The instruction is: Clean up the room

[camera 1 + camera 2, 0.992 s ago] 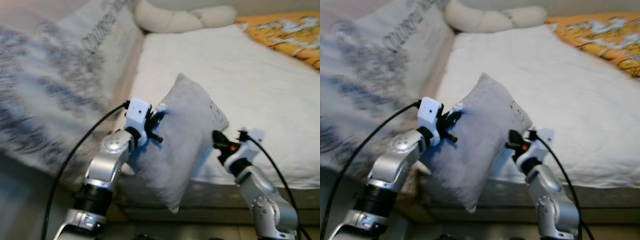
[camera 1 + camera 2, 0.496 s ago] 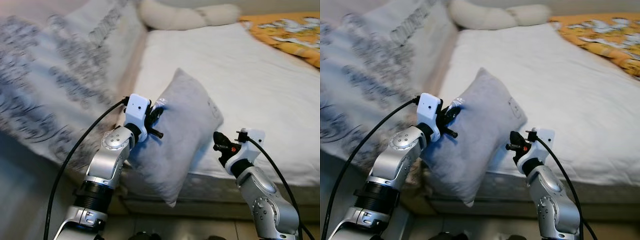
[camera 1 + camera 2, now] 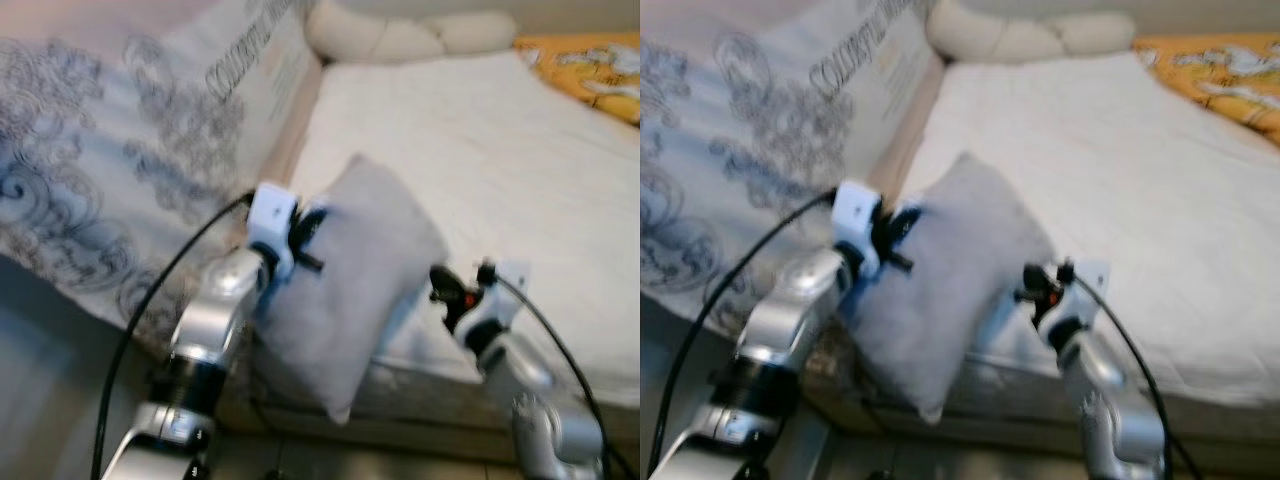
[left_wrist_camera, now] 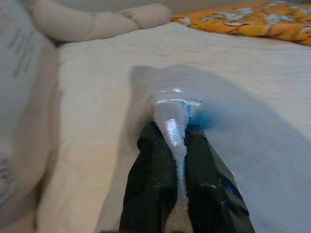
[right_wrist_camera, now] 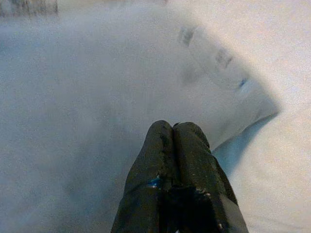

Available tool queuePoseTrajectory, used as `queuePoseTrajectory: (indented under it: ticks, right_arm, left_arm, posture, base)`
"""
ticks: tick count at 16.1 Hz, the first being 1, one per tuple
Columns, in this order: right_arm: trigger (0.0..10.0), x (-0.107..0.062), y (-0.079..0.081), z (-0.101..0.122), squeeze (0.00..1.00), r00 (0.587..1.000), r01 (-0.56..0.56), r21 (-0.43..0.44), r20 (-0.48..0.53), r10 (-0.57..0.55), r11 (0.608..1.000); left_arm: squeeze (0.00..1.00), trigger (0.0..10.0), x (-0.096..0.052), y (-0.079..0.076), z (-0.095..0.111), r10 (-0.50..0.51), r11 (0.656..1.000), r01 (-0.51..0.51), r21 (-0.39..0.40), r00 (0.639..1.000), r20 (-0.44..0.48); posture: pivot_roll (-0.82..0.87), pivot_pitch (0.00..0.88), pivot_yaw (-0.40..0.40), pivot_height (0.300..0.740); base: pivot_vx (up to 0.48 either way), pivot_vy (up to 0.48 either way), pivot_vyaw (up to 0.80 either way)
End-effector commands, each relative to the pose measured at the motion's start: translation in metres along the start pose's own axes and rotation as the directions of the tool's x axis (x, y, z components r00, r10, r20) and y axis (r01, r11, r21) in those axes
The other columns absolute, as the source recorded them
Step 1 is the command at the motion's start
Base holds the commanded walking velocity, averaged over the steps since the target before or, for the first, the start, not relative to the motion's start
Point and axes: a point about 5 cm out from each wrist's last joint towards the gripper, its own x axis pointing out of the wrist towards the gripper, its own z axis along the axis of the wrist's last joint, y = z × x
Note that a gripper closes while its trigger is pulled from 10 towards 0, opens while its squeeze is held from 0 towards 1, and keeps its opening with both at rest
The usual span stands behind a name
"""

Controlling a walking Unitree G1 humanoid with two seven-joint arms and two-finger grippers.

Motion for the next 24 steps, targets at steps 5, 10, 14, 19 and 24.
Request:
queuePoseTrajectory:
  ticks: [5, 10, 14, 19, 24]
  right_arm:
    - [10.0, 0.000, 0.003, 0.003, 0.00, 1.000, -0.005, 0.008, 0.025, 0.005, 1.000]
    - [10.0, -0.002, -0.002, 0.004, 0.00, 0.999, 0.029, 0.003, 0.032, -0.029, 1.000]
    - [10.0, -0.004, -0.006, 0.005, 0.00, 0.998, 0.049, 0.008, 0.044, -0.049, 0.999]
    - [10.0, -0.006, -0.010, 0.009, 0.00, 0.995, 0.073, 0.014, 0.061, -0.074, 0.997]
    - [10.0, -0.011, -0.013, 0.011, 0.00, 0.993, 0.086, 0.011, 0.076, -0.087, 0.996]
  left_arm:
    - [0.00, 10.0, 0.001, 0.004, 0.007, -0.004, 1.000, 0.003, 0.011, 0.999, 0.038]
    - [0.00, 10.0, 0.007, 0.001, 0.010, -0.047, 0.999, 0.046, 0.021, 0.998, 0.049]
    - [0.00, 10.0, 0.020, -0.006, 0.013, -0.138, 0.982, 0.133, 0.131, 0.990, 0.033]
    - [0.00, 10.0, 0.042, -0.006, 0.033, -0.166, 0.970, 0.155, 0.185, 0.985, 0.048]
    - [0.00, 10.0, 0.067, 0.017, 0.079, 0.091, 0.992, -0.104, 0.078, 0.984, 0.153]
  posture:
    - [-0.11, 0.000, 0.112, 0.740]
    - [-0.12, 0.000, 0.126, 0.740]
    - [-0.13, 0.000, 0.135, 0.740]
    - [-0.14, 0.000, 0.150, 0.740]
    - [-0.17, 0.000, 0.169, 0.740]
  base:
    - [0.351, 0.000, 0.16]
    - [0.263, 0.000, 0.00]
    - [0.000, 0.000, 0.00]
    - [0.000, 0.000, 0.00]
    - [0.000, 0.000, 0.00]
